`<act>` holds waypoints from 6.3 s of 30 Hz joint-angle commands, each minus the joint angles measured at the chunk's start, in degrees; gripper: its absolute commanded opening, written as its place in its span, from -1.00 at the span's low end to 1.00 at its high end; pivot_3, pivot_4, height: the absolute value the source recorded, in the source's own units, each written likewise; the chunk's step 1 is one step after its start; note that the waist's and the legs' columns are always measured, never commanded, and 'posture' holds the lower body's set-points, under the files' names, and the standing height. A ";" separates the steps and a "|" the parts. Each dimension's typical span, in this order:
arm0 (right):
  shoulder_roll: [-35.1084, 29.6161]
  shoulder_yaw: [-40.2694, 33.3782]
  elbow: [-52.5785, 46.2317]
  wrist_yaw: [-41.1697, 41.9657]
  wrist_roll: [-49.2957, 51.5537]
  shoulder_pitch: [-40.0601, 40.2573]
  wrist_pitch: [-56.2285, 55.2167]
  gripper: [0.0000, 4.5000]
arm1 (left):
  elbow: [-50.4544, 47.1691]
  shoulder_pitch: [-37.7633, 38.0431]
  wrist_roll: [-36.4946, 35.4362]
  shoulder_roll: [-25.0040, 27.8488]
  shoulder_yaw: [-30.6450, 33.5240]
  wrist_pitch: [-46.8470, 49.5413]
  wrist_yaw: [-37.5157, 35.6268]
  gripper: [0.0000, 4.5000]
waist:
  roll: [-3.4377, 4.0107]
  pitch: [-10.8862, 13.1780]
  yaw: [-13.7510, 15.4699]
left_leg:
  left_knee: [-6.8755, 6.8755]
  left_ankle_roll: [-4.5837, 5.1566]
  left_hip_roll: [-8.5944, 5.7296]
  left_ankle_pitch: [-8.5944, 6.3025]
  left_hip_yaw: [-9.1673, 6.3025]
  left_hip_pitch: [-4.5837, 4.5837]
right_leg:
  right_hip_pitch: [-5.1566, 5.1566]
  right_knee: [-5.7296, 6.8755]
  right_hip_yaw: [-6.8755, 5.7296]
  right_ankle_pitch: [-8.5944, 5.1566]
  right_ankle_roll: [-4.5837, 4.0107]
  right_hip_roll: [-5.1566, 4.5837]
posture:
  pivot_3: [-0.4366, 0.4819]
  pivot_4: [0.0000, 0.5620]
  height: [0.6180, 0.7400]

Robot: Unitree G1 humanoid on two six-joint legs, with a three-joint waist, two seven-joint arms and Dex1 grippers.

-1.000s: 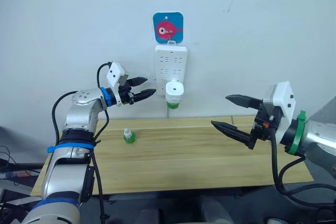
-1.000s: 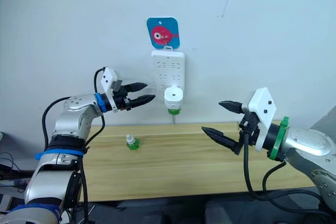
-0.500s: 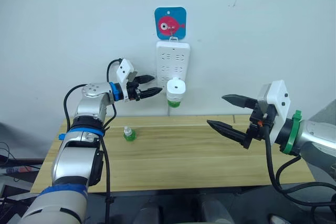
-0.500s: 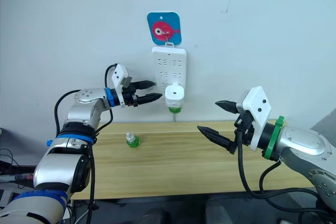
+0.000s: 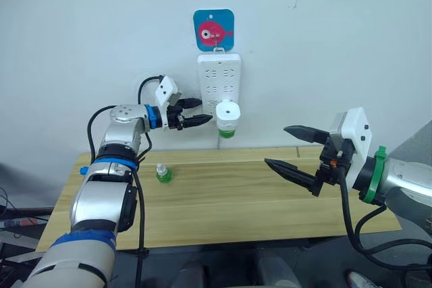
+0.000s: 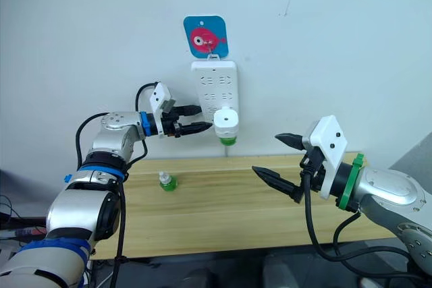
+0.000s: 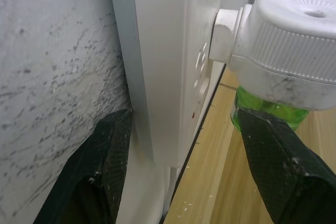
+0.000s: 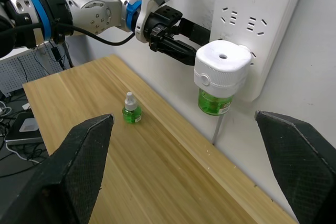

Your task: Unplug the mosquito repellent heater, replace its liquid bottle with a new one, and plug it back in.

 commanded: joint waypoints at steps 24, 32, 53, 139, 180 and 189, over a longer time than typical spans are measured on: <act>14.03 15.83 3.13 -17.77 -19.91 -8.32 -0.59 1.00 | -0.95 -3.09 -0.87 -1.64 1.87 -0.07 -3.40 -0.43 | 0.00 0.00 -0.51 | 0.05 -0.02 -0.02 0.02 -0.09 0.22 | 0.24 0.08 -0.01 0.00 0.00 0.03 | -0.50 -0.58 0.84; 29.91 25.38 7.79 -30.72 -33.03 -12.69 4.56 1.00 | -6.04 -0.27 -1.34 -1.76 2.07 3.03 -3.57 -0.43 | 0.01 0.00 -0.87 | 0.06 -0.11 -0.06 0.07 -0.09 0.01 | -0.22 0.55 0.07 0.00 0.00 -0.02 | -0.50 -0.55 0.84; 42.84 25.49 17.78 -25.22 -41.79 -19.65 5.12 1.00 | -10.69 1.89 -1.51 -1.58 1.96 5.49 -2.89 -0.43 | 0.07 0.04 -3.03 | 0.24 -0.31 -0.10 0.22 -0.22 0.20 | -0.08 0.89 0.00 0.07 -0.11 0.01 | -0.45 -0.56 0.84; 55.24 -2.03 2.19 -14.10 -32.40 -21.04 16.24 0.32 | -74.63 47.51 -19.31 10.11 13.96 13.05 14.88 0.83 | 1.01 0.72 -5.08 | -0.14 -0.48 -0.05 0.33 -0.28 0.24 | -0.13 0.77 0.08 0.09 -0.10 -0.05 | -0.45 -0.51 0.84; 42.03 3.14 8.35 -51.69 29.57 -14.97 -14.02 0.32 | -70.66 26.99 -19.26 -11.90 -2.71 14.05 25.21 0.83 | 1.29 0.90 -6.39 | -0.08 -0.44 0.07 0.34 -0.09 0.25 | -0.03 0.70 0.38 0.06 -0.06 0.66 | -0.56 -0.61 0.84; 38.90 5.63 7.98 -53.09 31.43 -15.27 -17.97 0.32 | -70.13 26.77 -19.71 -12.74 -2.88 14.02 24.41 0.58 | 1.29 0.90 -6.36 | -0.08 -0.45 0.10 0.34 -0.07 0.26 | -0.03 0.69 0.41 0.06 -0.06 0.69 | -0.55 -0.61 0.84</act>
